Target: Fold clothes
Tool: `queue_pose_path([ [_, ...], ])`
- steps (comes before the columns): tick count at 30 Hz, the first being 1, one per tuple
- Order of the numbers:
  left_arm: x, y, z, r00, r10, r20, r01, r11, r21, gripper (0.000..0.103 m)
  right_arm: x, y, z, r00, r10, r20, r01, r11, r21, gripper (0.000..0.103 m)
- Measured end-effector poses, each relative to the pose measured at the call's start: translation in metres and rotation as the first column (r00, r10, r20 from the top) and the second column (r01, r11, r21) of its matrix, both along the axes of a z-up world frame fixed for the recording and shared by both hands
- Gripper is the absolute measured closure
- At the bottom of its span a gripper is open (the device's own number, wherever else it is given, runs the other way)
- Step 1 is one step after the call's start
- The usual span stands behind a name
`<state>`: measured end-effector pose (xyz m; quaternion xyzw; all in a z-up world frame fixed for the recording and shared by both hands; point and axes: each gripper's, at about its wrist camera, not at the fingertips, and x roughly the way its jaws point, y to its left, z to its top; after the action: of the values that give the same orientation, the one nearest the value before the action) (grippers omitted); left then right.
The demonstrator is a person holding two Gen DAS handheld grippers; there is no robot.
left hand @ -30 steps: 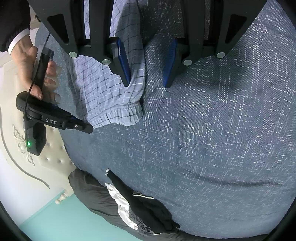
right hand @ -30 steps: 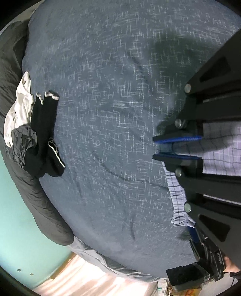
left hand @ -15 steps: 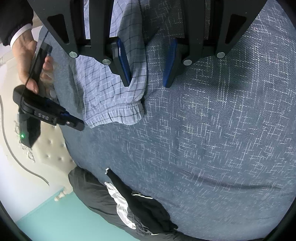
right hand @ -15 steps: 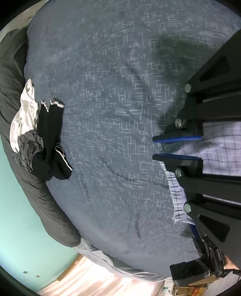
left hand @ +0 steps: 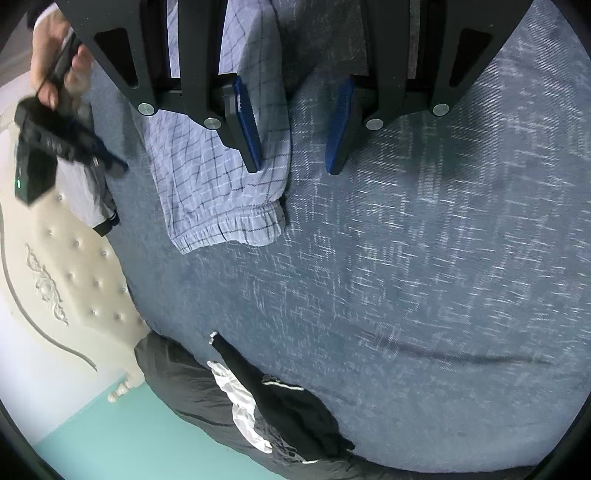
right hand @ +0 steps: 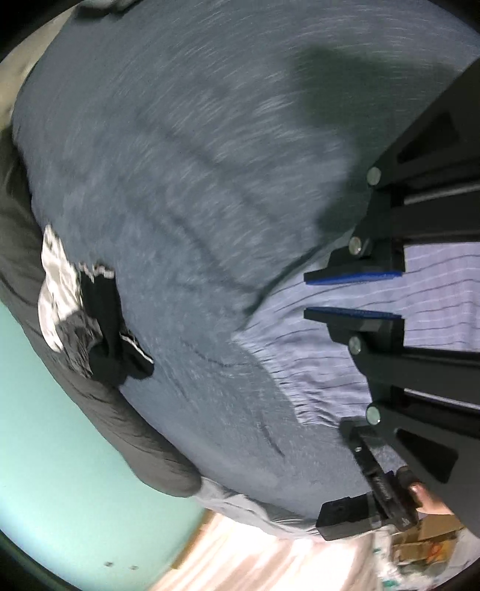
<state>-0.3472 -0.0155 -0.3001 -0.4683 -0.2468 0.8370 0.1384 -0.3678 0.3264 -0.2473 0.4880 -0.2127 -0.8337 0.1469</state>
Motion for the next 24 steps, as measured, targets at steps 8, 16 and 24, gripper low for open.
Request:
queue_pose_path([
  [8,0.04,0.005,0.028,0.999,-0.038,-0.025,0.037,0.999,-0.021,0.064,0.089,0.014,-0.011,0.996,-0.092,0.014,0.093,0.991,-0.097,0.086],
  [16,0.107,0.03,0.039,0.993,-0.119,-0.005,0.119,0.992,-0.037,0.064,0.124,0.026,-0.039,0.99,-0.133,0.056,0.14,0.978,-0.156,0.079],
  [24,0.153,0.059,0.032,0.979,-0.204,0.003,0.203,0.976,-0.078,0.064,0.125,0.051,-0.042,0.983,-0.181,0.042,0.185,0.967,-0.172,0.076],
])
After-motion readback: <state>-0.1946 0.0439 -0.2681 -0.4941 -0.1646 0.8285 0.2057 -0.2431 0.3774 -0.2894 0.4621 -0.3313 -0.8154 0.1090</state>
